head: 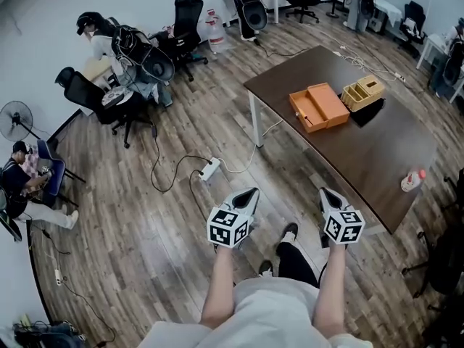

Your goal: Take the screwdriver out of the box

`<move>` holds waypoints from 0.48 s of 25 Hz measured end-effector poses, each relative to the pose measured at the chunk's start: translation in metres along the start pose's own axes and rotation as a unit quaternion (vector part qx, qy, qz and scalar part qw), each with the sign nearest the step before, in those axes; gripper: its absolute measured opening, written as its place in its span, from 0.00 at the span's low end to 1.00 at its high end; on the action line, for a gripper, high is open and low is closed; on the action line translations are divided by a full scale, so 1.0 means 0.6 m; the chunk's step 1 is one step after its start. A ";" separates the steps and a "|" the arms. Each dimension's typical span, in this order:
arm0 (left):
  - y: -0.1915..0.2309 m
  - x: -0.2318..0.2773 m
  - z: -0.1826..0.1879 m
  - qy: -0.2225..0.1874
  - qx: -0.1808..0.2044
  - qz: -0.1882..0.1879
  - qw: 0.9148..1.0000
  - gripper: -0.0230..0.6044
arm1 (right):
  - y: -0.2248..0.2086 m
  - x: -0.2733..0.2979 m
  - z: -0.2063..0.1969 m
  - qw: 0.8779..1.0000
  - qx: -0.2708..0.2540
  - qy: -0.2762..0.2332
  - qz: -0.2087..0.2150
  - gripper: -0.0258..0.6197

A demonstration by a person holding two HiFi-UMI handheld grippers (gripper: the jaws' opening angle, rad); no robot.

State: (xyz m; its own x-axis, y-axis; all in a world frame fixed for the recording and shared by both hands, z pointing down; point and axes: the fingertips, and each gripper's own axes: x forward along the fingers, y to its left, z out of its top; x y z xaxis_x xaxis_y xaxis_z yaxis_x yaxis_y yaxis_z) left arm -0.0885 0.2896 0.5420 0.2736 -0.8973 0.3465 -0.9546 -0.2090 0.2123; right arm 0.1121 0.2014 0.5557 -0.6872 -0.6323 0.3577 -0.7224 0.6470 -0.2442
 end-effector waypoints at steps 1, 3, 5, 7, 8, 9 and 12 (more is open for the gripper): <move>0.011 0.003 0.002 -0.001 -0.001 0.002 1.000 0.12 | 0.001 0.013 0.002 1.000 0.001 0.000 0.002 0.04; 0.033 0.013 0.006 -0.002 -0.003 0.007 1.000 0.12 | 0.003 0.042 0.007 1.000 0.001 0.002 0.008 0.04; 0.055 0.028 0.011 0.002 -0.004 0.012 1.000 0.12 | 0.001 0.074 0.012 1.000 0.002 0.005 0.015 0.04; 0.074 0.049 0.021 0.008 0.000 0.016 1.000 0.12 | -0.006 0.107 0.022 1.000 0.008 0.006 0.021 0.04; 0.083 0.064 0.028 0.012 0.005 0.016 1.000 0.12 | -0.013 0.125 0.030 1.000 0.011 0.004 0.022 0.04; 0.091 0.081 0.038 0.015 0.011 0.017 1.000 0.12 | -0.022 0.144 0.040 1.000 0.014 0.001 0.023 0.04; 0.116 0.131 0.074 0.016 0.024 0.019 0.999 0.12 | -0.041 0.202 0.072 0.999 0.017 -0.004 0.031 0.04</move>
State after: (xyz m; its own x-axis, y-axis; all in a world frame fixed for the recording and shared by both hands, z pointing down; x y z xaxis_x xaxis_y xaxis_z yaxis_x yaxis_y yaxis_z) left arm -0.1385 0.1873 0.5433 0.2397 -0.8920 0.3832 -0.9688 -0.1942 0.1540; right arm 0.0434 0.0902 0.5661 -0.7315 -0.5946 0.3337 -0.6802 0.6706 -0.2960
